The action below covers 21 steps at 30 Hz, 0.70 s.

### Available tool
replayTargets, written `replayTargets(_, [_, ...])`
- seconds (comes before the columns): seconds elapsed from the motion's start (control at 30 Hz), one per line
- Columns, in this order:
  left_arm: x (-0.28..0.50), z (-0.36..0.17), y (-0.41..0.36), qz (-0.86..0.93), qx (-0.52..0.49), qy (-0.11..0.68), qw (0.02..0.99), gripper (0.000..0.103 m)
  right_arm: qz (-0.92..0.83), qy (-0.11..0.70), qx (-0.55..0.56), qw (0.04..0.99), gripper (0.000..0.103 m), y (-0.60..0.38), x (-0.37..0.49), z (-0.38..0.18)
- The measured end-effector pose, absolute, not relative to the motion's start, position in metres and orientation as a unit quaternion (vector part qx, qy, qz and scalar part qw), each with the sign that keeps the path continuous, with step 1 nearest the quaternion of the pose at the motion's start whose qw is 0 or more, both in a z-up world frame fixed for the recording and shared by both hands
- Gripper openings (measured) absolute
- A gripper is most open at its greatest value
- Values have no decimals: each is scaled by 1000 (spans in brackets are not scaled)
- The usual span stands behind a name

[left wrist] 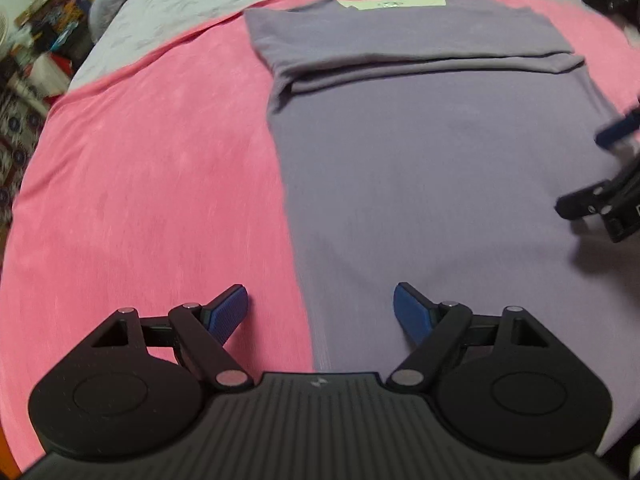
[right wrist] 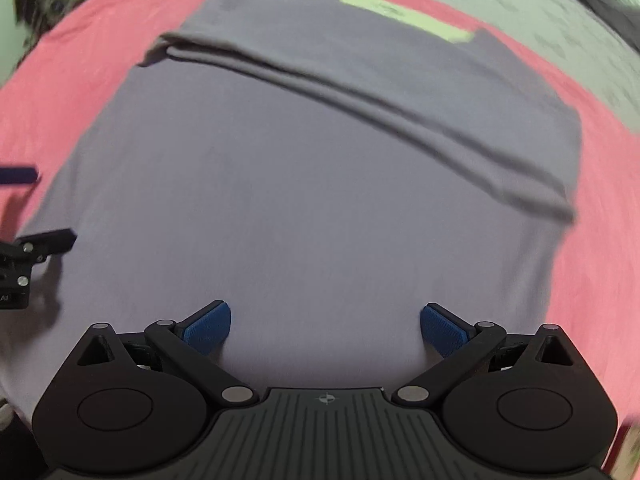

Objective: Fold clothes

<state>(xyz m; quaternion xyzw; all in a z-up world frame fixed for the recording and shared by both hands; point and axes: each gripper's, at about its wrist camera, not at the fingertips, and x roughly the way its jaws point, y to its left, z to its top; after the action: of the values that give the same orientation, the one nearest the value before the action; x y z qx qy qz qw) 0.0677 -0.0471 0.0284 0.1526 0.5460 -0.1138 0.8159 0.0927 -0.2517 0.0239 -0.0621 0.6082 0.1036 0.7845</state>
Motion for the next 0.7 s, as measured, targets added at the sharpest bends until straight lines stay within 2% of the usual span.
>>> replayTargets(0.2, [53, 29, -37, -112, 142, 545, 818, 83, 108, 593, -64, 795, 103, -264, 44, 27])
replayTargets(0.37, [38, 26, -42, -126, 182, 492, 842, 88, 104, 550, -60, 826, 103, -266, 24, 24])
replayTargets(0.7, [-7, 17, -32, -116, 162, 375, 905, 88, 85, 415, -40, 905, 103, -277, -28, 13])
